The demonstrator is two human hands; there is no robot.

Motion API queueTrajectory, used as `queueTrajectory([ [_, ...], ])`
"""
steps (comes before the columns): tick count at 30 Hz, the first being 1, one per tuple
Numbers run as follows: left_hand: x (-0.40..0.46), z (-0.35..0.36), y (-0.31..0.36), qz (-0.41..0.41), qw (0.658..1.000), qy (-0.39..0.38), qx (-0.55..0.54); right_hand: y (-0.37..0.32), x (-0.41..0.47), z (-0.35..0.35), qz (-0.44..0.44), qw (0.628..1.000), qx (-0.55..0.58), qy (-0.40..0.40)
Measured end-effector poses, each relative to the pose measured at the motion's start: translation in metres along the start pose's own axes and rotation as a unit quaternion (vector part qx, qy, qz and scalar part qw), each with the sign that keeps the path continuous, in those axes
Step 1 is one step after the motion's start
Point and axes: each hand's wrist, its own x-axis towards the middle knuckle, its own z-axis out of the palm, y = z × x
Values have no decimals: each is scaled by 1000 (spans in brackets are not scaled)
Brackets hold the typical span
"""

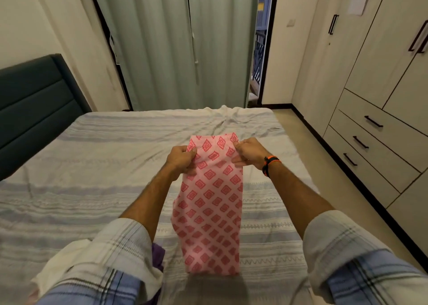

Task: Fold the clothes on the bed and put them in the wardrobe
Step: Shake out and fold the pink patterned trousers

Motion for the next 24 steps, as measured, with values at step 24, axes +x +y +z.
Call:
queueTrajectory([
  [24, 8, -20, 38, 220, 975, 33, -24, -30, 3, -14, -238, 968, 10, 80],
])
